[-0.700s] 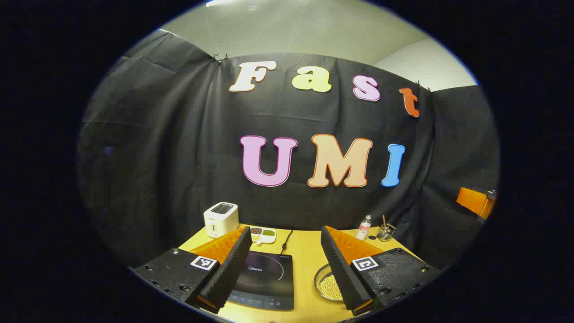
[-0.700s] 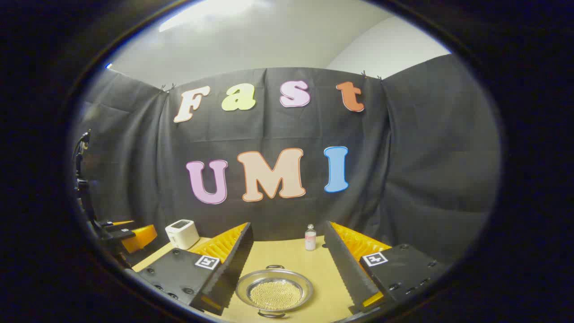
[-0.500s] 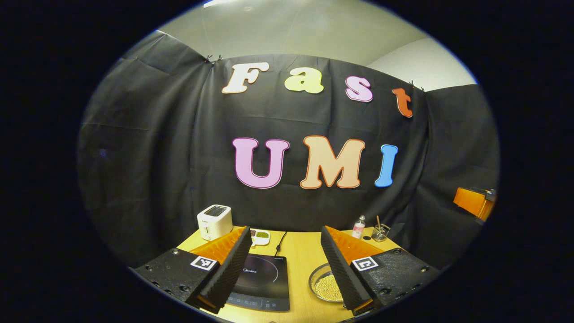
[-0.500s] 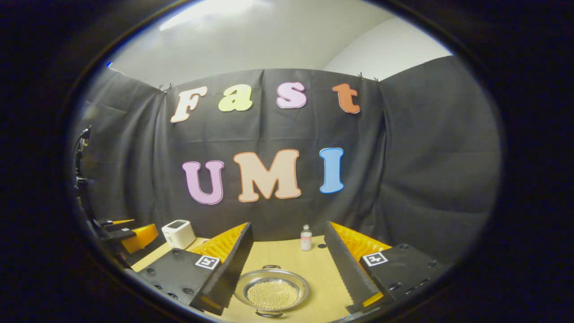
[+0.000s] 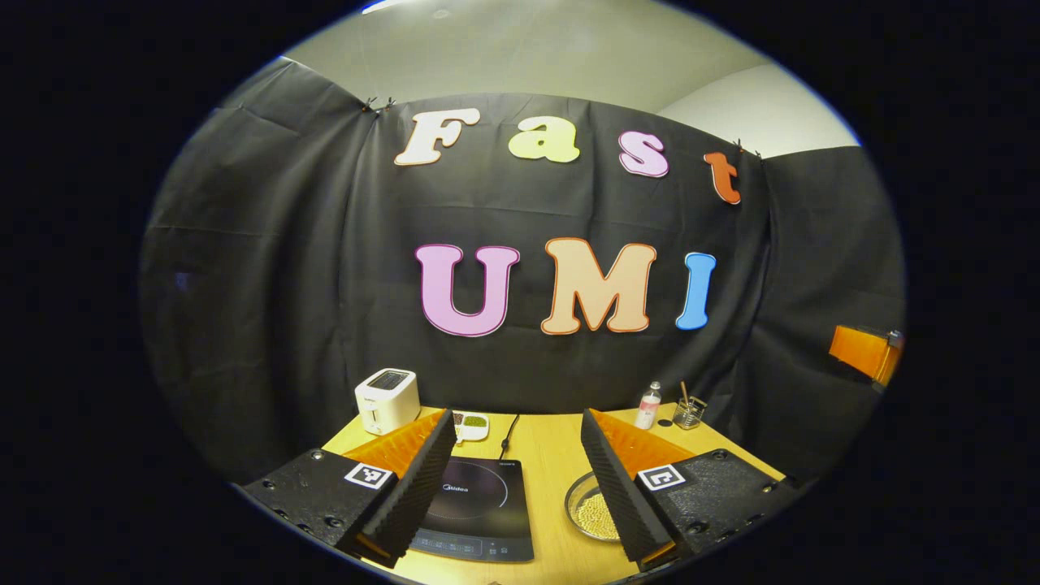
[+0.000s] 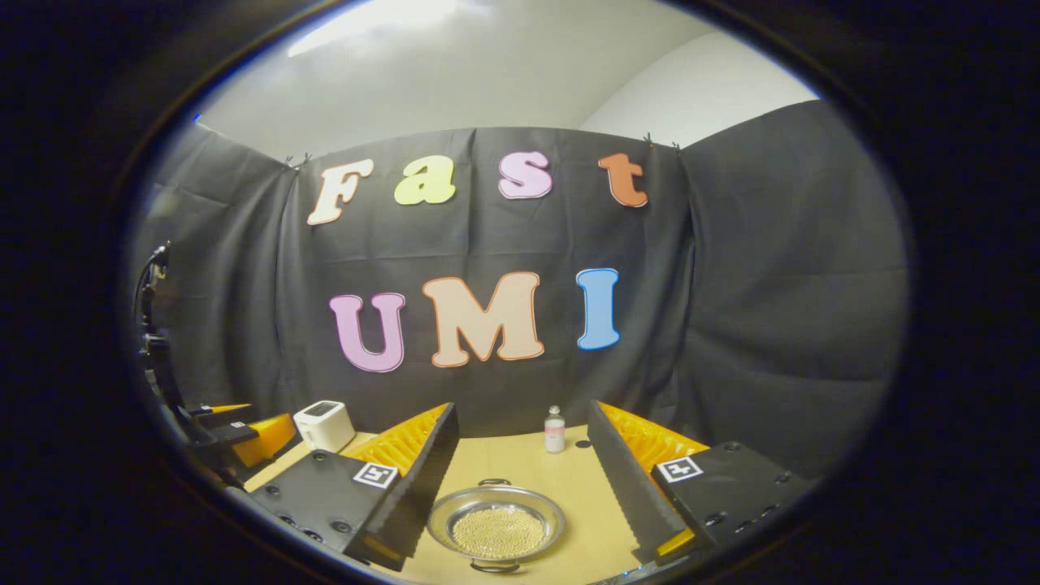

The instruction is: First push the handle of the pot to place it horizontally, then grasp the pot with both hands and set it on the induction cooktop.

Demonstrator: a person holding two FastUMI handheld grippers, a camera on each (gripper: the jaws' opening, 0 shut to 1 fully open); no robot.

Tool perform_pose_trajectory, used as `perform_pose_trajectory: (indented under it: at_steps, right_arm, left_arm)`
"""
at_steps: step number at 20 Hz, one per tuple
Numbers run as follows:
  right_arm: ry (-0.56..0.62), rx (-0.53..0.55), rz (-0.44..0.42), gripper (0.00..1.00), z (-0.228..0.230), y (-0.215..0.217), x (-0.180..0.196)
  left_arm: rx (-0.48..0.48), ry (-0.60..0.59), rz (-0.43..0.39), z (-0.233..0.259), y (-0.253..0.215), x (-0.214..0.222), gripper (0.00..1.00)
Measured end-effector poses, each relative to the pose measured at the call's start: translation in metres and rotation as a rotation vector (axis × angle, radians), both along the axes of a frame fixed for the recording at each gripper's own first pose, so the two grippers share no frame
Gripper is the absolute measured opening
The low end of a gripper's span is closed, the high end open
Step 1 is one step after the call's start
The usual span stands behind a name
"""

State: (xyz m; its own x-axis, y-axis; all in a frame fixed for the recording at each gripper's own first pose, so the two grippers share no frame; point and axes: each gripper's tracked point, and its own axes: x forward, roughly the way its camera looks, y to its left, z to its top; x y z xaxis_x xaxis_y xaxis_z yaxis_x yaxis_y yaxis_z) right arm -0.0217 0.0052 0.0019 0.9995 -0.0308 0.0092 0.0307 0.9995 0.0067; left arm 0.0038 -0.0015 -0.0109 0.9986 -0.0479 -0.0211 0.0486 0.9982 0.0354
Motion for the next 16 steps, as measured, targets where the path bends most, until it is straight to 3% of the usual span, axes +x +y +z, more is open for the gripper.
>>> perform_pose_trajectory:
  at_steps: [1,2,3,4,6,7,9,16]
  right_arm:
    - [0.004,0.003,0.002,0.99,-0.002,0.002,0.0]
    - [0.008,0.003,0.002,0.99,-0.003,0.003,-0.001]
    - [0.012,0.0,-0.001,0.92,-0.006,0.005,-0.001]
    - [0.016,-0.004,-0.002,0.92,-0.008,0.007,0.0]
    - [0.025,-0.005,-0.005,0.92,-0.012,0.012,-0.001]
    - [0.028,-0.002,-0.007,0.92,-0.012,0.014,-0.002]
    - [0.038,0.002,-0.009,0.92,-0.018,0.019,0.0]
    - [0.087,0.01,0.003,0.92,-0.041,0.043,0.006]
  left_arm:
    - [0.004,0.007,0.0,-0.003,0.001,0.0,0.89]
    - [0.005,0.011,-0.002,-0.004,0.003,0.0,0.89]
    - [0.007,0.015,-0.004,-0.005,0.004,0.001,0.94]
    - [0.008,0.017,-0.008,-0.005,0.005,0.0,0.89]
    - [0.012,0.021,-0.018,-0.007,0.006,0.001,0.89]
    - [0.014,0.022,-0.026,-0.008,0.006,0.002,0.94]
    - [0.025,0.023,-0.036,-0.008,0.009,0.001,0.89]
    - [0.04,0.033,-0.055,-0.014,0.022,-0.003,0.94]
